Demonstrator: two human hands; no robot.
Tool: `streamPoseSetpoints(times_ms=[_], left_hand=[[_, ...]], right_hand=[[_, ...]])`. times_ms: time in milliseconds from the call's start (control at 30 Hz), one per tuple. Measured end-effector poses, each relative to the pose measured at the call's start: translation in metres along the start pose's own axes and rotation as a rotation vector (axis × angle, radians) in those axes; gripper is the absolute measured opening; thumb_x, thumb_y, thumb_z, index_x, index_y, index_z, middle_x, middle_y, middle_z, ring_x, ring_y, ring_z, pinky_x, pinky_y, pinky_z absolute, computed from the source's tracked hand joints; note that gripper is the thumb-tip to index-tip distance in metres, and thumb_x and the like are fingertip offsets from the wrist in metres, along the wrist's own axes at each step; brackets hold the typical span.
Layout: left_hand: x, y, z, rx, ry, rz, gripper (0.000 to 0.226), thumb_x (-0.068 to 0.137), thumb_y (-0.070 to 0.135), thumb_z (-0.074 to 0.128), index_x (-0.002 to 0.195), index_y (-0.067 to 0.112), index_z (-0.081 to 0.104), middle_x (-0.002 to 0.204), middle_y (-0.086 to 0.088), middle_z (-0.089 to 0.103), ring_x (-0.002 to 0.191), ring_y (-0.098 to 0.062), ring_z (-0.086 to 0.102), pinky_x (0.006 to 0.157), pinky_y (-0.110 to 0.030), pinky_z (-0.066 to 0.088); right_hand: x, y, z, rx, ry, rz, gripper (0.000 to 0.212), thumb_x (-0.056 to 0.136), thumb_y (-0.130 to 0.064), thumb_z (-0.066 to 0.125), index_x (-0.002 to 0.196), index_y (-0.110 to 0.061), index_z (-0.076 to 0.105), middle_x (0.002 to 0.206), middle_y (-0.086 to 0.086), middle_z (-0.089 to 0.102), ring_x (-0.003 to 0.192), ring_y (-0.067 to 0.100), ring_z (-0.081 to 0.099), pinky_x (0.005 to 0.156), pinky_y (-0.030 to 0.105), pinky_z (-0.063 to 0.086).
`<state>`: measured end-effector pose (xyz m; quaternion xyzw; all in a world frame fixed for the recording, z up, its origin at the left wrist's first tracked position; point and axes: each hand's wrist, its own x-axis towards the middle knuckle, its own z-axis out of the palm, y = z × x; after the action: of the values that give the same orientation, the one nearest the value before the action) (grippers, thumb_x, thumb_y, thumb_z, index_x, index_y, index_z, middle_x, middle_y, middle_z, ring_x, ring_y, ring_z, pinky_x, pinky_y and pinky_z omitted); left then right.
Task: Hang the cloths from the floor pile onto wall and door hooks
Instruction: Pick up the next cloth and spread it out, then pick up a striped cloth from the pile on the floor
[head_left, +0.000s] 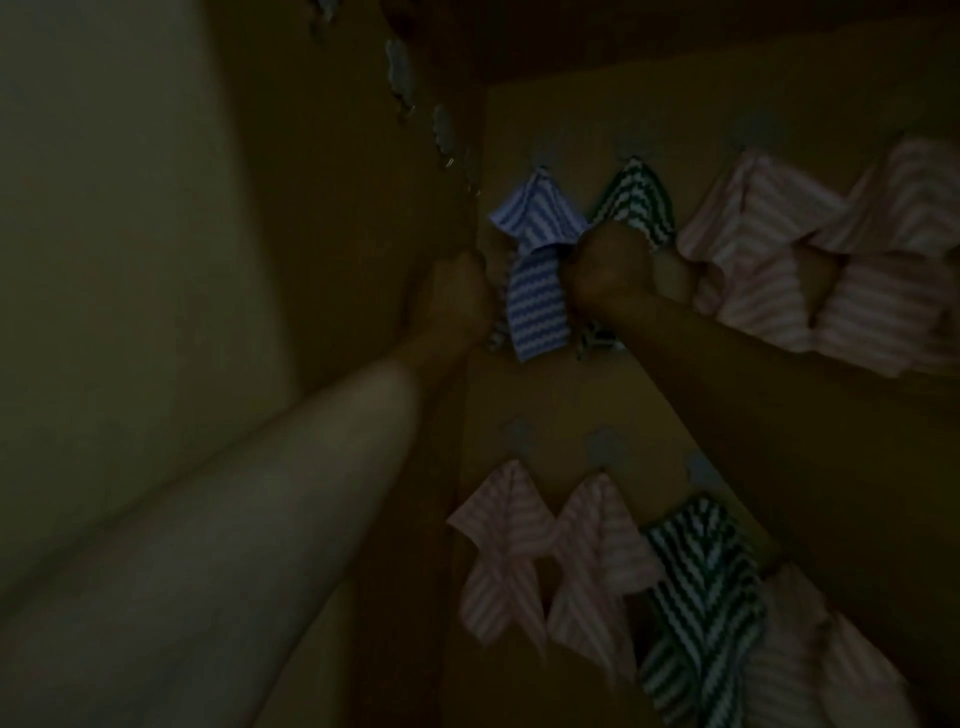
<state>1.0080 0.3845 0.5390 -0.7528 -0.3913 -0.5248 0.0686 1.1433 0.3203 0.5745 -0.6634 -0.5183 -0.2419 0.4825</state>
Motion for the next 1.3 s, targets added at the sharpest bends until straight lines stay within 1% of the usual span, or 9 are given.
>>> streamPoseSetpoints(times_ms=[100, 233, 333, 533, 633, 800, 933, 1067, 1300], left_hand=[[-0.023, 0.0, -0.005, -0.017, -0.059, 0.008, 0.033, 0.093, 0.018, 0.055, 0.123, 0.003, 0.057, 0.122, -0.021, 0.062, 0.109, -0.036, 0.06, 0.082, -0.037, 0.048], [-0.055, 0.0, -0.013, -0.082, -0.17, -0.008, 0.05, 0.092, 0.037, 0.045, 0.133, 0.01, 0.052, 0.135, -0.019, 0.054, 0.121, -0.034, 0.053, 0.1, -0.037, 0.044], [-0.082, -0.003, -0.017, -0.011, -0.211, -0.01, 0.045, 0.097, 0.037, 0.044, 0.139, 0.023, 0.046, 0.14, -0.015, 0.048, 0.126, -0.034, 0.047, 0.107, -0.042, 0.038], [-0.166, -0.008, -0.043, 0.061, -0.309, 0.004, 0.052, 0.096, 0.046, 0.04, 0.146, 0.033, 0.035, 0.151, -0.007, 0.036, 0.136, -0.031, 0.033, 0.108, -0.049, 0.023], [-0.216, -0.01, -0.057, 0.011, -0.371, 0.008, 0.047, 0.097, 0.044, 0.037, 0.143, 0.034, 0.037, 0.148, -0.006, 0.038, 0.134, -0.031, 0.033, 0.11, -0.053, 0.018], [-0.295, -0.017, -0.068, -0.083, -0.464, 0.006, 0.048, 0.099, 0.045, 0.035, 0.146, 0.038, 0.033, 0.16, 0.005, 0.02, 0.146, -0.026, 0.015, 0.116, -0.057, 0.001], [-0.35, -0.013, -0.078, -0.078, -0.523, 0.025, 0.05, 0.099, 0.047, 0.035, 0.148, 0.039, 0.029, 0.161, 0.005, 0.018, 0.148, -0.025, 0.01, 0.116, -0.059, 0.004], [-0.4, -0.005, -0.093, -0.089, -0.541, 0.046, 0.051, 0.099, 0.05, 0.035, 0.148, 0.036, 0.029, 0.16, 0.002, 0.021, 0.148, -0.023, 0.009, 0.116, -0.059, 0.002], [-0.483, 0.023, -0.14, -0.136, -0.582, 0.046, 0.055, 0.097, 0.052, 0.038, 0.149, 0.04, 0.025, 0.162, 0.003, 0.016, 0.15, -0.02, 0.004, 0.116, -0.057, 0.001]], right_hand=[[-0.033, 0.001, -0.009, 0.032, -0.101, -0.038, 0.037, 0.101, -0.013, 0.044, 0.133, 0.005, 0.049, 0.136, 0.022, 0.05, 0.123, 0.032, 0.049, 0.101, 0.034, 0.038], [-0.082, 0.004, -0.025, -0.066, -0.113, -0.077, 0.042, 0.094, -0.016, 0.052, 0.135, -0.007, 0.05, 0.13, 0.016, 0.057, 0.117, 0.033, 0.054, 0.095, 0.033, 0.043], [-0.121, 0.006, -0.034, -0.096, -0.18, -0.047, 0.042, 0.095, -0.022, 0.055, 0.134, -0.007, 0.051, 0.135, 0.014, 0.054, 0.121, 0.028, 0.051, 0.095, 0.028, 0.042], [-0.205, -0.004, -0.059, -0.218, -0.281, 0.127, 0.064, 0.092, -0.037, 0.058, 0.148, -0.019, 0.033, 0.143, 0.011, 0.044, 0.126, 0.03, 0.046, 0.101, 0.035, 0.044], [-0.259, -0.015, -0.072, -0.229, -0.28, 0.148, 0.063, 0.091, -0.035, 0.06, 0.146, -0.017, 0.036, 0.136, 0.016, 0.049, 0.119, 0.034, 0.051, 0.096, 0.038, 0.048], [-0.352, -0.029, -0.094, -0.273, -0.295, 0.232, 0.054, 0.091, -0.036, 0.058, 0.141, -0.022, 0.041, 0.132, 0.012, 0.05, 0.118, 0.033, 0.051, 0.094, 0.04, 0.048], [-0.417, -0.037, -0.11, -0.304, -0.277, 0.267, 0.051, 0.092, -0.033, 0.06, 0.138, -0.025, 0.041, 0.132, 0.006, 0.05, 0.117, 0.028, 0.052, 0.091, 0.041, 0.05], [-0.472, -0.038, -0.127, -0.344, -0.28, 0.311, 0.061, 0.09, -0.033, 0.062, 0.144, -0.026, 0.035, 0.14, 0.005, 0.044, 0.126, 0.027, 0.044, 0.098, 0.041, 0.047], [-0.548, -0.037, -0.17, -0.341, -0.312, 0.381, 0.064, 0.091, -0.039, 0.06, 0.147, -0.029, 0.032, 0.149, 0.003, 0.037, 0.134, 0.025, 0.039, 0.104, 0.038, 0.044]])
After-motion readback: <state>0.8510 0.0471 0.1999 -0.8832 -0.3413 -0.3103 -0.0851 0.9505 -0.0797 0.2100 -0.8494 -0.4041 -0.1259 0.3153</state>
